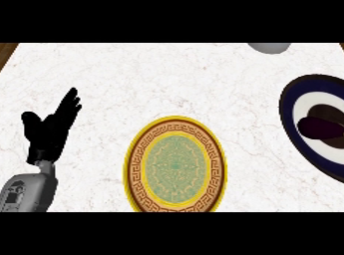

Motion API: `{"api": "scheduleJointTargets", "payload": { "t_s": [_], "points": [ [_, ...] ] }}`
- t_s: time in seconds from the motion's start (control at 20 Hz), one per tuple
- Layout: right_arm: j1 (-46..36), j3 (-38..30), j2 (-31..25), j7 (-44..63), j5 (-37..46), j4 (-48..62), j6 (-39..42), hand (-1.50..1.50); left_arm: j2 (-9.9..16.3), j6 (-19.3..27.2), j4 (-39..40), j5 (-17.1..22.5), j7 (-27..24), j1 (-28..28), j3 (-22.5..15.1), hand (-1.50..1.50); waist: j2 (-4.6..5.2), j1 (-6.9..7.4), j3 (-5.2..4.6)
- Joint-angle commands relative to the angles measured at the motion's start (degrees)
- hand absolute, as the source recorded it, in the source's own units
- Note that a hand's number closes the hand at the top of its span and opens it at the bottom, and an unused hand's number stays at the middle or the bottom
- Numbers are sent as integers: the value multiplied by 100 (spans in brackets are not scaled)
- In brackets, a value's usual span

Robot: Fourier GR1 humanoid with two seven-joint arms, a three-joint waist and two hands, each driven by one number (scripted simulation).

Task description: Pick the eggplant from the plate and place it in the plate

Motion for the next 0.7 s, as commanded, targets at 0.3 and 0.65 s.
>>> {"api": "scheduleJointTargets", "payload": {
  "t_s": [0.3,0.65],
  "points": [
    [-552,-909,-210,78,-1768,182,1743,-150,85,-75,60,21,-193,145,118,0,-52,-131,-17],
    [-516,-1137,-545,1641,-2747,1029,3315,-150,-204,142,-21,-89,-19,178,-66,0,-37,-139,-11]
  ]
}}
